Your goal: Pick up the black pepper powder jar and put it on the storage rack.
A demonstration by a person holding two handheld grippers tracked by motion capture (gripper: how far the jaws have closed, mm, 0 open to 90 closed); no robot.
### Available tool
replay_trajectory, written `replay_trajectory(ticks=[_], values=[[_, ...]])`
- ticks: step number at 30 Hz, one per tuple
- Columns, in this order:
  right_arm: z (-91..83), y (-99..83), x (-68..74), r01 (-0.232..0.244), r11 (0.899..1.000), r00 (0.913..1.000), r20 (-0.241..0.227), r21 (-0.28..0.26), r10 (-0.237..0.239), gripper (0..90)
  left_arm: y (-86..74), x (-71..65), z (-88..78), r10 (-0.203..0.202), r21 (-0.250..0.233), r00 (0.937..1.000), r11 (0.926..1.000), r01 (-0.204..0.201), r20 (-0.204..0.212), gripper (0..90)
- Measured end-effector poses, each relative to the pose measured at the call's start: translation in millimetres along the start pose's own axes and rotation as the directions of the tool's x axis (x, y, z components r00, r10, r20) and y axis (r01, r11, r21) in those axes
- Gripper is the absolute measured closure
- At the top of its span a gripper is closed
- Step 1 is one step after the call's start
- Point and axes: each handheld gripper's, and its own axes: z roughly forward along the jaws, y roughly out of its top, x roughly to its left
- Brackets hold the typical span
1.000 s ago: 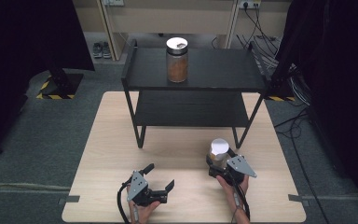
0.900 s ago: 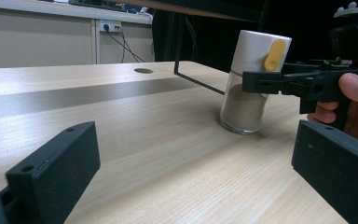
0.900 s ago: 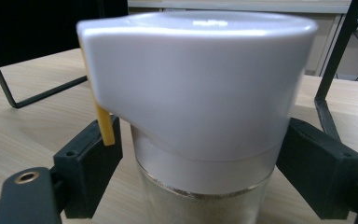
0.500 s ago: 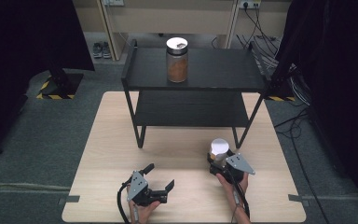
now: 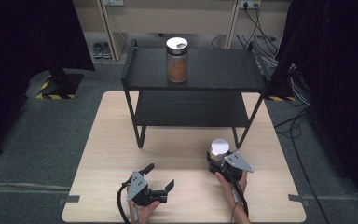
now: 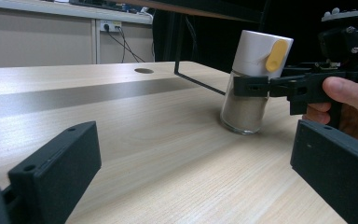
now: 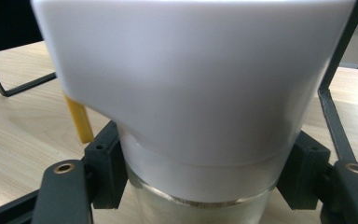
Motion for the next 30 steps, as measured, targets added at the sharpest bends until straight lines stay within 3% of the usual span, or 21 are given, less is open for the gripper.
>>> replay_trajectory(ticks=[8,30], values=[[-5.5,4.0,-3.9,-0.021,1.000,0.9997,-0.009,-0.006,0.021,31.0,-0.3,-0.1,-0.1,-0.001,-0.001,1.0000,1.0000,0.001,-0.001,1.2],[-19.5,16.0,-4.6,0.002,0.999,0.9987,-0.051,-0.033,-0.003,31.0,-0.4,-0.3,-0.4,0.001,-0.002,1.0000,1.0000,-0.001,-0.001,1.3]])
